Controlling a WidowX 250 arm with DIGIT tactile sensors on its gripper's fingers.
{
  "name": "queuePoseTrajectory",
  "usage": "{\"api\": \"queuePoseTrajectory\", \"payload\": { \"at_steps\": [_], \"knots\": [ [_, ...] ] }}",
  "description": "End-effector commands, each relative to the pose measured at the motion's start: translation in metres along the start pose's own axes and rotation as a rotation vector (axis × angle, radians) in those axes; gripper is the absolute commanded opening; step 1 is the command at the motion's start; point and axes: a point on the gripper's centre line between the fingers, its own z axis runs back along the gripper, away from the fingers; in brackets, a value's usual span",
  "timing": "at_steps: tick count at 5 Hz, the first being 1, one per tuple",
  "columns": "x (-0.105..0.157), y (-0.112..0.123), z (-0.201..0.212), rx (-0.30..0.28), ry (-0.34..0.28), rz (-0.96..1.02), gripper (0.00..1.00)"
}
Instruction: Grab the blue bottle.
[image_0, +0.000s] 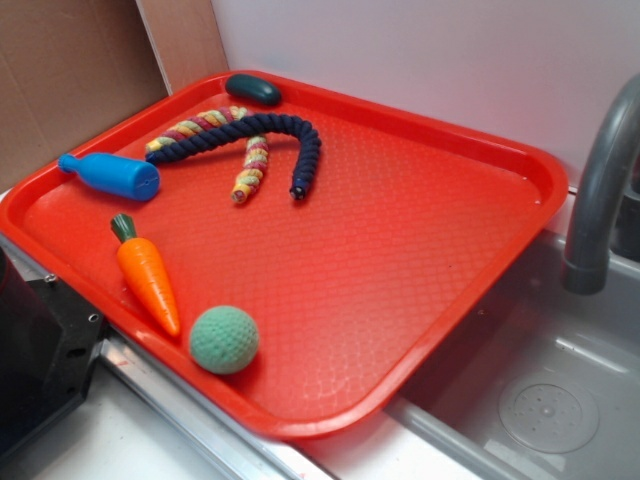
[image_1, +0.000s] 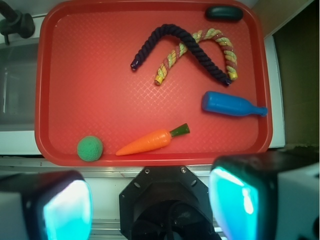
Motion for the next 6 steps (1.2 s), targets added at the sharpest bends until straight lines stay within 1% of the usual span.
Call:
{"api": "queuePoseTrajectory", "payload": {
  "at_steps": [1,2,3,5,6],
  "knots": [
    [0.000,0.000,0.000,0.000,0.000,0.000,1.00],
    [0.019,0.030,-0.022,-0.007,0.016,0.156,1.00],
    [0.025,0.043,-0.034,0.001,0.011,0.218,1.00],
    [0.025,0.043,-0.034,0.001,0.011,0.218,1.00],
    [0.029,0.081,-0.050,0.090,0.040,0.461,1.00]
  ]
}}
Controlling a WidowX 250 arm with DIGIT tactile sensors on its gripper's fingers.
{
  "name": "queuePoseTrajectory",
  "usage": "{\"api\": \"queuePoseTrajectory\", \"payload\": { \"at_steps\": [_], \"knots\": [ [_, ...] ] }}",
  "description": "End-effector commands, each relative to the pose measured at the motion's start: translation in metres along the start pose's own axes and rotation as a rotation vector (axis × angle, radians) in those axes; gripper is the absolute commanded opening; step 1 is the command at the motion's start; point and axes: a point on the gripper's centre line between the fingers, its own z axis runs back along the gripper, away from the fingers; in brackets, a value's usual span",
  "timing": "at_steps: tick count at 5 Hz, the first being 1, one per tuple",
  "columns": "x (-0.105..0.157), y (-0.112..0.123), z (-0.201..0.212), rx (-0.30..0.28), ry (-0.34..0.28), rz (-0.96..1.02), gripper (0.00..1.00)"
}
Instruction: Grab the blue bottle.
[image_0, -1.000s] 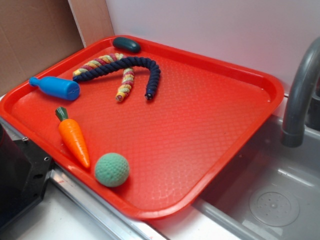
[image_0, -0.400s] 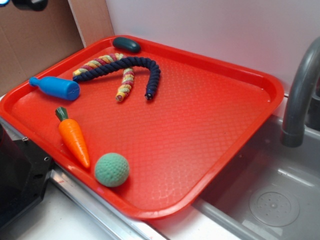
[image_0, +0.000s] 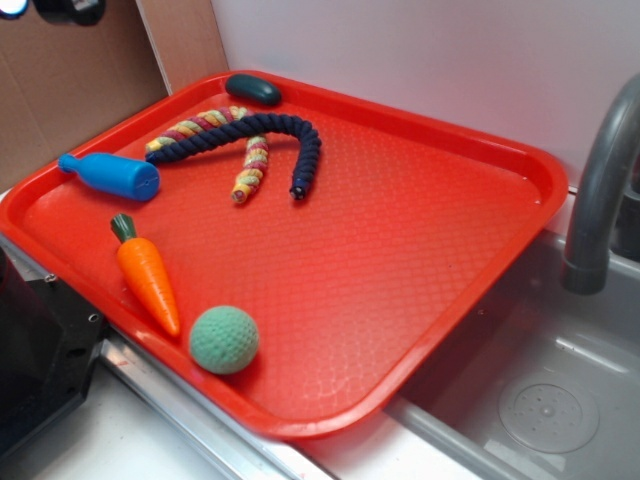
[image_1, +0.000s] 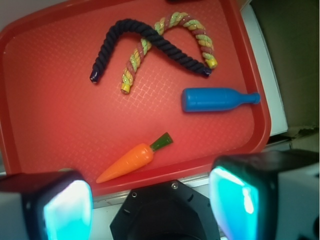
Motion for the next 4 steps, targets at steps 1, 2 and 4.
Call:
{"api": "queuePoseTrajectory", "payload": {
  "at_steps": [1,2,4],
  "knots": [
    [0.042,0.081,-0.038,0.055,0.019,0.491,1.00],
    [0.059,0.095,-0.061,0.028,-0.018,0.740,1.00],
    [0.041,0.102,-0.103,0.132,-0.078,1.232,1.00]
  ]
}}
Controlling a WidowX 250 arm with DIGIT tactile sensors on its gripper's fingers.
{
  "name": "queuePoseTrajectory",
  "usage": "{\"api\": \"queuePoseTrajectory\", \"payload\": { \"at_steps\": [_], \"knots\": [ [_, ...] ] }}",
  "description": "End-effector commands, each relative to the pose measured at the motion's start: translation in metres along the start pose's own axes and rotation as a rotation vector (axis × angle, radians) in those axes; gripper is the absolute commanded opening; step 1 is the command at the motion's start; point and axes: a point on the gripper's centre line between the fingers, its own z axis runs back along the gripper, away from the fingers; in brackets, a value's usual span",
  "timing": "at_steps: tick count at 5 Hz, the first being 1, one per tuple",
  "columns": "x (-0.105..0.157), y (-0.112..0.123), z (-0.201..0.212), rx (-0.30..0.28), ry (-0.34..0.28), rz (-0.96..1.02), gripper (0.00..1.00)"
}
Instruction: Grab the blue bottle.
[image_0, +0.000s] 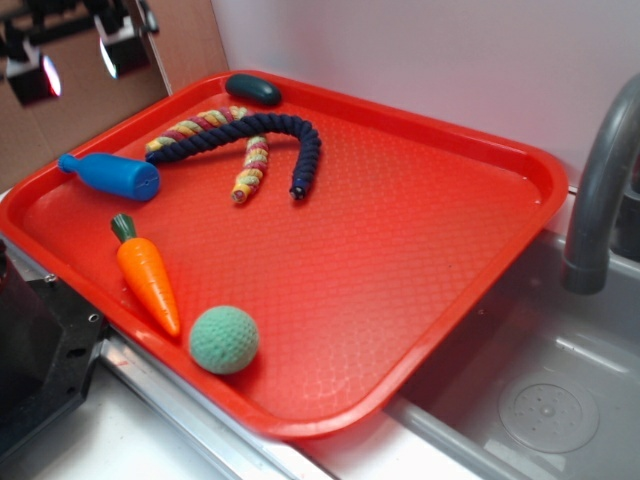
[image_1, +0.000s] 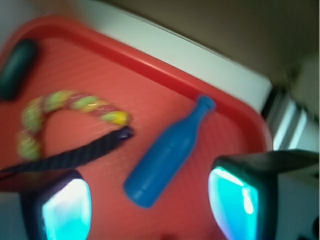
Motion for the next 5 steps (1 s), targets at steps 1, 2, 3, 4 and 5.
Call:
{"api": "queuePoseTrajectory", "payload": {
  "at_steps": [1,2,3,4,5],
  "knots": [
    [-0.007,0.023,-0.018,0.099,-0.066,0.472,1.00],
    [-0.003,0.022,-0.032,0.119,-0.082,0.444,1.00],
    [-0.002,0.019,-0.044,0.080,-0.109,0.395,1.00],
    [-0.007,0.015,-0.062,0.104,-0.078,0.366,1.00],
    [-0.014,0.017,-0.073,0.146,-0.047,0.367,1.00]
  ]
}}
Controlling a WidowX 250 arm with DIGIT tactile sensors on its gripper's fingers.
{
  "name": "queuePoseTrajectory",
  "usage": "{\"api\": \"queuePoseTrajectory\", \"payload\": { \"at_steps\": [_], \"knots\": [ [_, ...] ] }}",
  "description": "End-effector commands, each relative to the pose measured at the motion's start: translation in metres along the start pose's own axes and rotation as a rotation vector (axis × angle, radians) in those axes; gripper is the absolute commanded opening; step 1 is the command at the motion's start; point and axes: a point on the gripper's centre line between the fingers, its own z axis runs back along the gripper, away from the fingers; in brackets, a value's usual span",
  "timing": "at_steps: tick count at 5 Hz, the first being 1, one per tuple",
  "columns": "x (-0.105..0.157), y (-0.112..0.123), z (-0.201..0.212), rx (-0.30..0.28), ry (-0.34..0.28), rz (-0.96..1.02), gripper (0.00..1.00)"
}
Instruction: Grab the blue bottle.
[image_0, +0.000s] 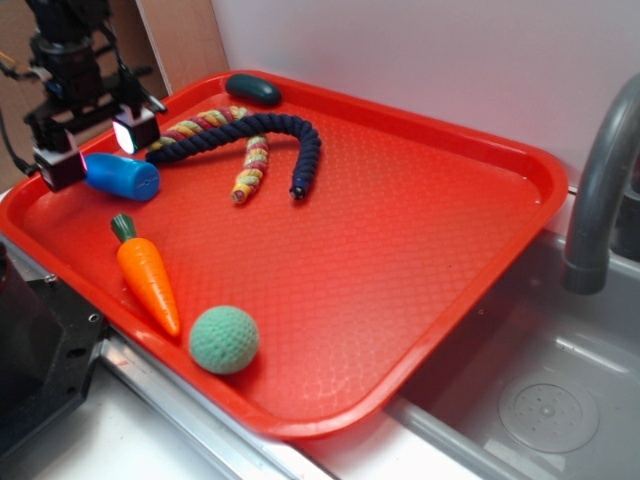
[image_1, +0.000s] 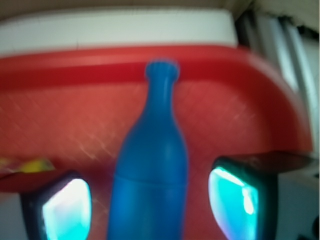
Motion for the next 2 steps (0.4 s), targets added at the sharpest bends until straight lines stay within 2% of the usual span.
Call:
{"api": "queuePoseTrajectory", "payload": {
  "at_steps": [1,2],
  "knots": [
    [-0.0103,0.0100,-0.0102,0.040,0.020,0.013,0.51],
    [-0.0109,0.0105,-0.0060,0.038,0.015,0.028,0.00]
  ]
}}
